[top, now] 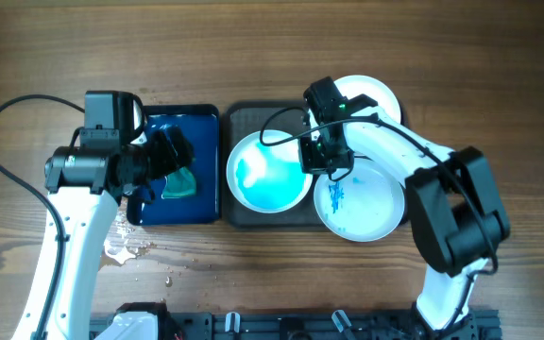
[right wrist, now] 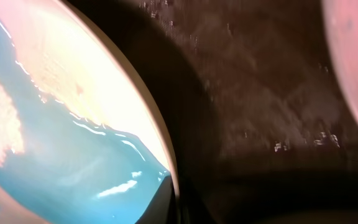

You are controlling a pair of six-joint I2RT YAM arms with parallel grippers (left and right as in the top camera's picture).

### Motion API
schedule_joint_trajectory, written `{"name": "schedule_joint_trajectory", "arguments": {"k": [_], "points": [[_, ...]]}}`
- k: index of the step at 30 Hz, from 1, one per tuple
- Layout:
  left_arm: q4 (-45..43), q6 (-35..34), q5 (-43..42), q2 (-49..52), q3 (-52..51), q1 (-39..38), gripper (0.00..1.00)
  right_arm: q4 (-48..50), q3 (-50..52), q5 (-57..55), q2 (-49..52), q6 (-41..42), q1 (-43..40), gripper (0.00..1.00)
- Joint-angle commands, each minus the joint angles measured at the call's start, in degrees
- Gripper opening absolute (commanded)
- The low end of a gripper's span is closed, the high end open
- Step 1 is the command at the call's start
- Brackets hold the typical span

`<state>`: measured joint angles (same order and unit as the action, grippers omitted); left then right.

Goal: Clean dirty plates on tray and stack at the side
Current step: 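Return the sponge to the blue water tray with the left gripper, then lift the cleaned plate with the right gripper and tilt it over the water tray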

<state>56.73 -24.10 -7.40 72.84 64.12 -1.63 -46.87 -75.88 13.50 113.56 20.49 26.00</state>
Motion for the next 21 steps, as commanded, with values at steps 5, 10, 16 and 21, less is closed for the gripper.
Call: {"name": "schedule_joint_trajectory", "arguments": {"k": [5,10,16,21], "points": [[-3.48,-0.55,0.02,-0.39,-0.02,0.44,1.0,-3.65,-0.07,0.33,-13.66,-1.44,0.28,0.04],[-4.76,-0.59,6.97,-0.39,-0.02,0.44,1.0,-6.78,-0.07,0.52,-15.87,0.57,0.28,0.05],[-7.04,-5.16,10.93,-0.39,-0.02,3.39,1.0,-11.23,-0.11,0.57,-15.87,-1.16,0.94,0.05],[-7.06,-5.14,10.93,-0.39,-0.02,7.63,1.0,-12.59,-2.89,-0.13,-15.74,-2.12,6.73,0.05]]}}
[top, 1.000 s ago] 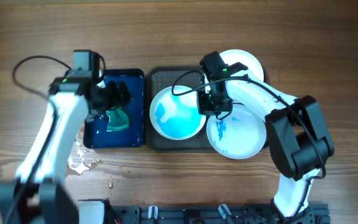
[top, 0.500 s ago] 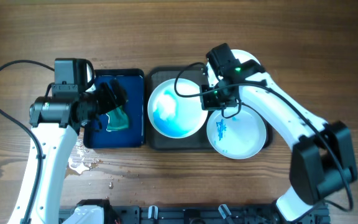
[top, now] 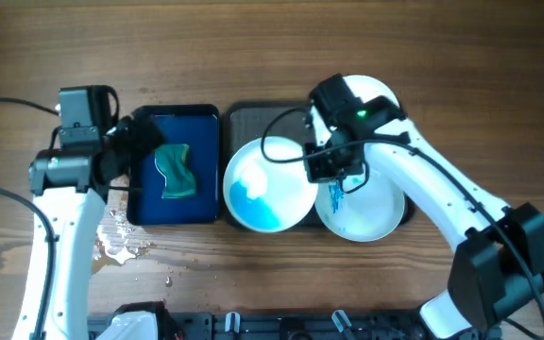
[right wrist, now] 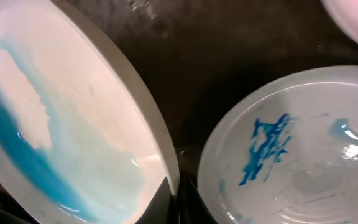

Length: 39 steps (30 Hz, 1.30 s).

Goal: Clean dirty plates on tray and stack at the side
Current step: 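Lift the cleaned plate with the right gripper and tilt it over the water tray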

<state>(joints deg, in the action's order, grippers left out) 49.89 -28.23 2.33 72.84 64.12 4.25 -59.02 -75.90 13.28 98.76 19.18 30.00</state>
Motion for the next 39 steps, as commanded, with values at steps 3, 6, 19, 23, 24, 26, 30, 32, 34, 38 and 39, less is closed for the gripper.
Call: {"name": "schedule_joint_trajectory", "arguments": {"k": [3,6,19,23,24,26,30,32,34,38,39], "points": [[-0.22,-0.98,1.2,-0.39,-0.02,2.49,1.0,-2.01,-7.91,0.02,1.44,-1.07,4.2,0.05],[-0.24,-1.01,1.22,-0.39,-0.02,2.49,1.0,-4.07,-17.53,0.07,6.95,-1.46,4.28,0.05],[-2.4,-4.24,-0.87,5.81,-0.02,18.73,1.0,-3.76,-41.16,-27.34,21.38,-3.93,15.96,0.05],[-2.36,-4.22,-2.93,5.84,-0.02,21.27,1.0,-1.7,-41.16,-33.75,21.38,-3.56,18.64,0.05],[-2.34,-4.22,-2.91,5.84,-0.02,21.4,1.0,-1.18,-41.16,-36.46,21.38,-3.69,19.43,0.05],[-2.19,-4.22,-2.93,5.84,-0.02,21.38,1.0,-0.66,-41.16,-40.85,21.38,-4.02,20.65,0.05],[-1.49,-4.22,-2.91,5.84,-0.02,21.38,1.0,2.67,-41.16,-48.59,21.38,-6.32,24.35,0.05],[-1.49,-4.22,-2.91,5.84,-0.02,21.38,1.0,4.87,-41.16,-55.25,21.38,-9.25,27.32,0.04],[-1.55,-4.22,-2.89,5.84,-0.02,21.4,1.0,7.61,-41.11,-60.98,21.38,-14.84,30.29,0.05],[-1.53,-4.22,-2.91,5.84,-0.02,21.4,1.0,14.95,-40.96,-69.09,21.94,-27.04,34.95,0.05],[-1.53,-4.22,-2.89,5.84,-0.02,21.4,1.0,16.61,-40.96,-70.44,21.97,-29.51,35.82,0.04]]}}
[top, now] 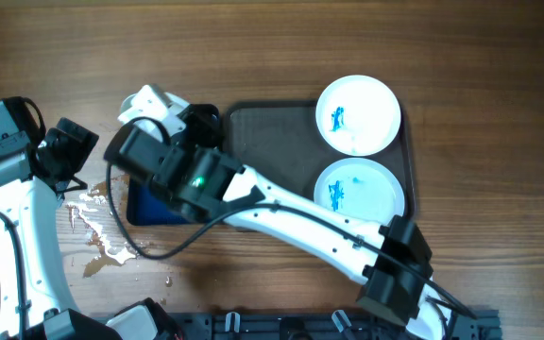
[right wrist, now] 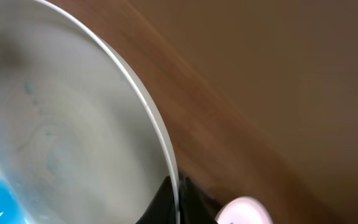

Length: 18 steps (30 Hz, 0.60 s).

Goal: Clean dirty plates on tray and stack at the side
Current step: 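Lift the cleaned plate with the right gripper and tilt it over the water tray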

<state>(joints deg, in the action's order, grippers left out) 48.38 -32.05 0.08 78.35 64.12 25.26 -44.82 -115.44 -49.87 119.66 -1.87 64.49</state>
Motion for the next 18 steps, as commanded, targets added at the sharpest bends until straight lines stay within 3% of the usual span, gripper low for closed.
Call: {"name": "schedule_joint_trajectory", "arguments": {"k": [1,8,18], "points": [[-0.02,-0.39,-0.66,0.33,-0.02,0.39,1.0,3.69,-1.42,-8.61,1.07,-10.36,1.77,0.05],[-0.02,-0.39,-0.66,0.33,-0.02,0.39,1.0,9.66,-1.11,-9.88,3.87,-30.12,4.13,0.05],[0.04,-0.39,-0.66,0.33,-0.02,0.37,1.0,10.32,-1.09,-10.58,4.66,-34.21,4.46,0.05]]}}
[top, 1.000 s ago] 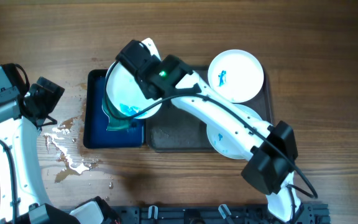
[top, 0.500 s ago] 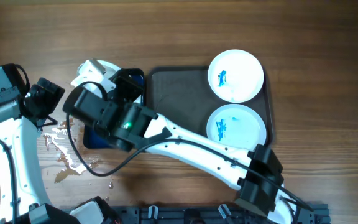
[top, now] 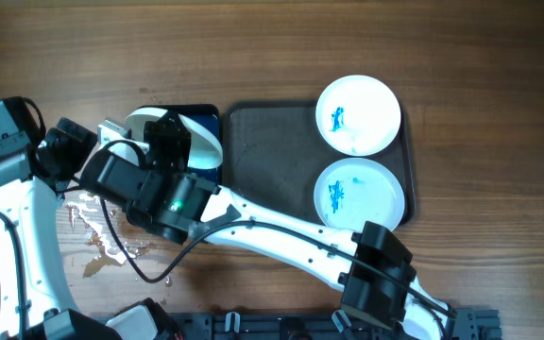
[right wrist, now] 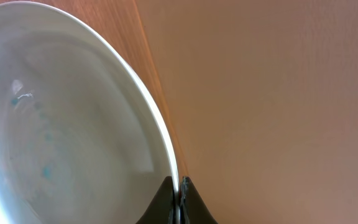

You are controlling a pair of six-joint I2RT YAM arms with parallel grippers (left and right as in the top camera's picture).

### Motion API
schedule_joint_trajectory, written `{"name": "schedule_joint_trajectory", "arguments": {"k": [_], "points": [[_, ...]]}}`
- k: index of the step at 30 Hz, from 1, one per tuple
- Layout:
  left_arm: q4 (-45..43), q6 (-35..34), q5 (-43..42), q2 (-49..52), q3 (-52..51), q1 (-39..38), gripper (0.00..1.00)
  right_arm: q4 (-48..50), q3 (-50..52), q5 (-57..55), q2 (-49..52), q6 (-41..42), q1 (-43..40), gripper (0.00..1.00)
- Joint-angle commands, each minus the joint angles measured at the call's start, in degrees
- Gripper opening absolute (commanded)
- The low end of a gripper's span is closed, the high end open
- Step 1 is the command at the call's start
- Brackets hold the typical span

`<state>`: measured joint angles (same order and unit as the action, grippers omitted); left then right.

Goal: Clean dirty plates on tray and stack at the side
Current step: 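Lift the cleaned plate with the right gripper and tilt it over the water tray, then carry the plate right and set it on the table beside the tray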

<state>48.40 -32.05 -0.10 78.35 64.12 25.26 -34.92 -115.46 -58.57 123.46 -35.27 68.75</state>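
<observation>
In the overhead view my right gripper (top: 170, 142) is shut on the rim of a white plate (top: 201, 142), held tilted over the blue basin (top: 211, 115). The right wrist view shows that plate (right wrist: 73, 124) with faint blue specks, and its rim pinched between my fingertips (right wrist: 166, 190). Two white plates smeared with blue, a far one (top: 358, 114) and a near one (top: 359, 189), lie on the right part of the dark tray (top: 272, 161). My left gripper (top: 66, 146) hangs left of the basin, away from the plate. The sponge is hidden.
Spilled water (top: 93, 231) wets the wooden table in front of the basin, left of my right arm. That arm (top: 281, 231) stretches across the table's front from the base at the lower right. A black cable (top: 149, 269) loops beside it.
My right gripper has shifted the plate from the basin's far left corner to over the basin, and the arm has swung a little further left. The left arm has hardly moved.
First my right gripper gripped the rim of a blue-smeared plate on the tray while the left was over the sponge in the basin. Then the plate was tipped up, the sponge lay loose. Later the plate was at the basin, the left arm far left.
</observation>
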Motion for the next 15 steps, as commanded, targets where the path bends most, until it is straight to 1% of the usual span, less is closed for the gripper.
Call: {"name": "schedule_joint_trajectory", "arguments": {"k": [1,6,15], "points": [[0.04,-0.39,-0.46,0.33,-0.02,0.37,1.0,0.44,-1.07,-1.88,0.85,-1.22,0.2,0.05],[0.04,-0.39,-0.46,0.33,-0.02,0.37,1.0,0.85,-1.07,-2.49,0.85,-2.32,0.2,0.05],[0.04,-0.39,-0.48,0.33,-0.02,0.37,1.0,1.27,-1.05,-3.15,0.85,-1.64,0.17,0.05]]}}
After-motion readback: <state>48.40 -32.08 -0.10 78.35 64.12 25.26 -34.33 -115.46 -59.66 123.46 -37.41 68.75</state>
